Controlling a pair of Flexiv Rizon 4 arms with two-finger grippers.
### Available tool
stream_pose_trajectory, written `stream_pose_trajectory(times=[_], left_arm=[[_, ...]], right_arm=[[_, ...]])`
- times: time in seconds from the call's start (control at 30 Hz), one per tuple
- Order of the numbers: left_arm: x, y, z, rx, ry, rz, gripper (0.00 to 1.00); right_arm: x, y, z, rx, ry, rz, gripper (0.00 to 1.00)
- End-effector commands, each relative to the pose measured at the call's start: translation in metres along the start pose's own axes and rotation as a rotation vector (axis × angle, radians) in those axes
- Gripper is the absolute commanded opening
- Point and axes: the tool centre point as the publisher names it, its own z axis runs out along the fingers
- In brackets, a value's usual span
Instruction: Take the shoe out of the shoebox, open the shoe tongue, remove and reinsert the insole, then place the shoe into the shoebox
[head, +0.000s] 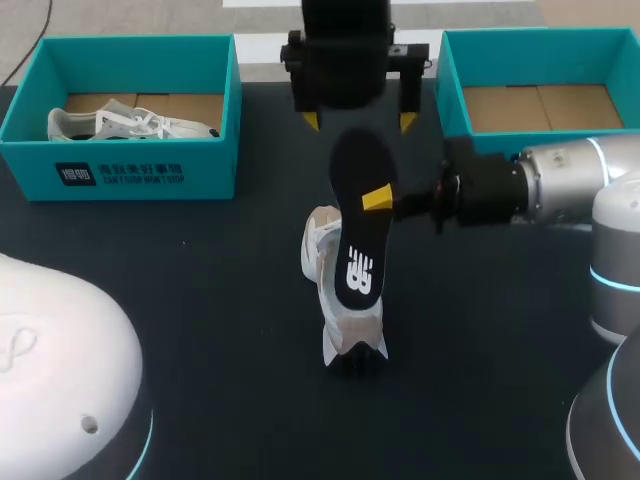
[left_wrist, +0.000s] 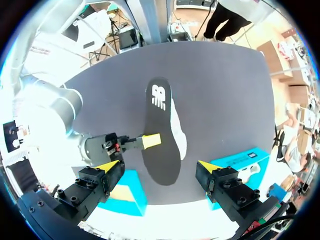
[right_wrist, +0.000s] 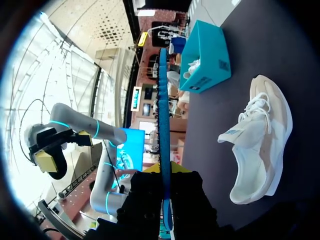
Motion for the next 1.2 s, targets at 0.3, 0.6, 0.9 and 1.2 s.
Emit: stream_pose_trajectory(times=[0.3,0.6,0.9,1.2], left_arm=[[0.045,-0.01,0.005,-0.09,-0.44,0.008,1.0],[0.066,-0.008,0.006,-0.088,-0.639,0.043,1.0],[0.079,-0.014,0.011,-0.154,-0.842,0.008,1.0],[0.095,-0.016,0.019,-0.197,-1.046,-0.062,1.0]], right_arm=[[0.004,-0.001,-0.01,-0.015,-0.011,-0.002,0.0],[0.005,-0.005,-0.015,-0.023,-0.016,0.004,0.0],[0.017,-0.008,-0.02,-0.03,0.005,0.004,0.0],[0.031,-0.005,-0.02,-0.016,0.045,0.017,0.0]])
